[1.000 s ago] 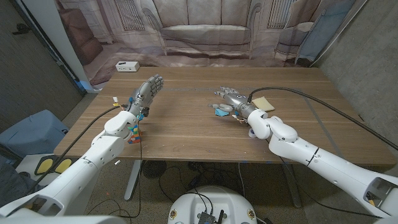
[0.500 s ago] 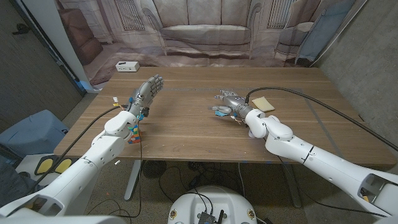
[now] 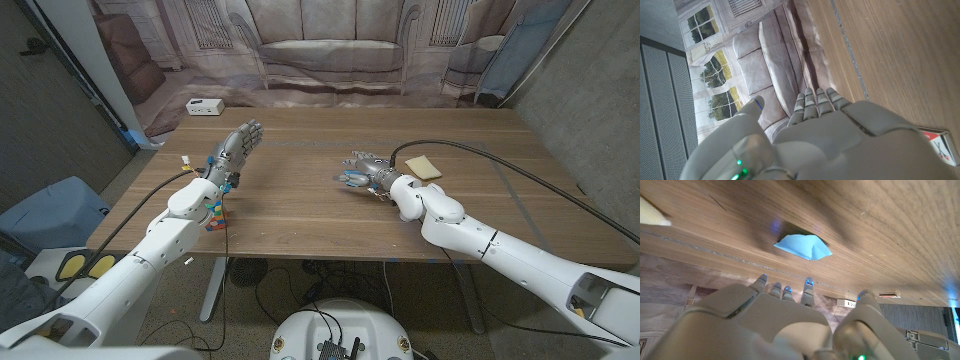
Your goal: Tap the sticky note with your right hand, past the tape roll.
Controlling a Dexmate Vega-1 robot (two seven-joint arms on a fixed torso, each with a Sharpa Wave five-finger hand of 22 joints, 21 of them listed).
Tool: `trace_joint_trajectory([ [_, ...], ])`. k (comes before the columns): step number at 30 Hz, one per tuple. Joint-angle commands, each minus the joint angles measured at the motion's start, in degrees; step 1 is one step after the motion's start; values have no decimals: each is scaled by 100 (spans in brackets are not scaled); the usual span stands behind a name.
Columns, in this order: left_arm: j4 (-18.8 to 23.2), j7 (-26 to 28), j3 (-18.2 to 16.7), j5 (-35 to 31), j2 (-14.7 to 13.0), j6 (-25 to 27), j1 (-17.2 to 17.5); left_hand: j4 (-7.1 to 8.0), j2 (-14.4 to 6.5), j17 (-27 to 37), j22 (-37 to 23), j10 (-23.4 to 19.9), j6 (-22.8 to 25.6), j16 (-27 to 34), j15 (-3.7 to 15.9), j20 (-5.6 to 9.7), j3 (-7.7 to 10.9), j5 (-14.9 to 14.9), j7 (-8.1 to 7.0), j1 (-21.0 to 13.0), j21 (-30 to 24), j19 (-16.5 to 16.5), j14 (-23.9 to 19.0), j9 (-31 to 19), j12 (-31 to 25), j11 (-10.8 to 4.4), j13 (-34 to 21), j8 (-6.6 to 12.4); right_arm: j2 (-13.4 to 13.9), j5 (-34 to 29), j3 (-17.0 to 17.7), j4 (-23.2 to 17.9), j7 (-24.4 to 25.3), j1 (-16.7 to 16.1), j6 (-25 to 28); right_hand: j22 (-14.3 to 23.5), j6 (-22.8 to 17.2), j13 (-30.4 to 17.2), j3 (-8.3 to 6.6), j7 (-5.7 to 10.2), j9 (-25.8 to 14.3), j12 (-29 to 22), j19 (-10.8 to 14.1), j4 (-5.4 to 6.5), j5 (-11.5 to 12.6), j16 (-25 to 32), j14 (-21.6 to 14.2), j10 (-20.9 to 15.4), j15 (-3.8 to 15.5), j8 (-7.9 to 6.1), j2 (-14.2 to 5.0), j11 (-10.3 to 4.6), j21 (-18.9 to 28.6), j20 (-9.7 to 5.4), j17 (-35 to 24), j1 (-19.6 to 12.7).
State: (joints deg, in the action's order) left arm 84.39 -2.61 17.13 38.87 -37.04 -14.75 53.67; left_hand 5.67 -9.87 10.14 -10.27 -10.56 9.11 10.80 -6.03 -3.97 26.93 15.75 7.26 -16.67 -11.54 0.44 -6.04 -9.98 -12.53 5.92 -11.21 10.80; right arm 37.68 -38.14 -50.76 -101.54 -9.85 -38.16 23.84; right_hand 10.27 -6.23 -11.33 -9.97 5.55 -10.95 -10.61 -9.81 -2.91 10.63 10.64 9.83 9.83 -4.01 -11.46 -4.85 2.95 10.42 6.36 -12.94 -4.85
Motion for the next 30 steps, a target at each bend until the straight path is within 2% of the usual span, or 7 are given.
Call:
trace_joint_trajectory([
  [1,14,31,-3,-25,5,-5,10,-4,15,8,-11,-16,36,-4,6,-10,71,50,-14,25,-11,-4,-26,-26,15,-17,-7,-12,-84,14,-180,153,-160,173,134,20,-42,-18,1,7,-6,-32,-1317,39,23,59,1668,1203,-16,-26,-17,-44,9,45,-16,75],
  [30,38,70,2,-23,23,13,22,-49,66,2,-9,-40,41,-7,13,-12,142,40,-21,65,-10,4,-46,-26,14,-27,-8,-15,-198,-15,-353,330,-28,267,301,20,-76,-19,15,0,-2,-68,-1247,50,31,105,1630,1206,-12,-17,20,-48,79,52,-18,108],
])
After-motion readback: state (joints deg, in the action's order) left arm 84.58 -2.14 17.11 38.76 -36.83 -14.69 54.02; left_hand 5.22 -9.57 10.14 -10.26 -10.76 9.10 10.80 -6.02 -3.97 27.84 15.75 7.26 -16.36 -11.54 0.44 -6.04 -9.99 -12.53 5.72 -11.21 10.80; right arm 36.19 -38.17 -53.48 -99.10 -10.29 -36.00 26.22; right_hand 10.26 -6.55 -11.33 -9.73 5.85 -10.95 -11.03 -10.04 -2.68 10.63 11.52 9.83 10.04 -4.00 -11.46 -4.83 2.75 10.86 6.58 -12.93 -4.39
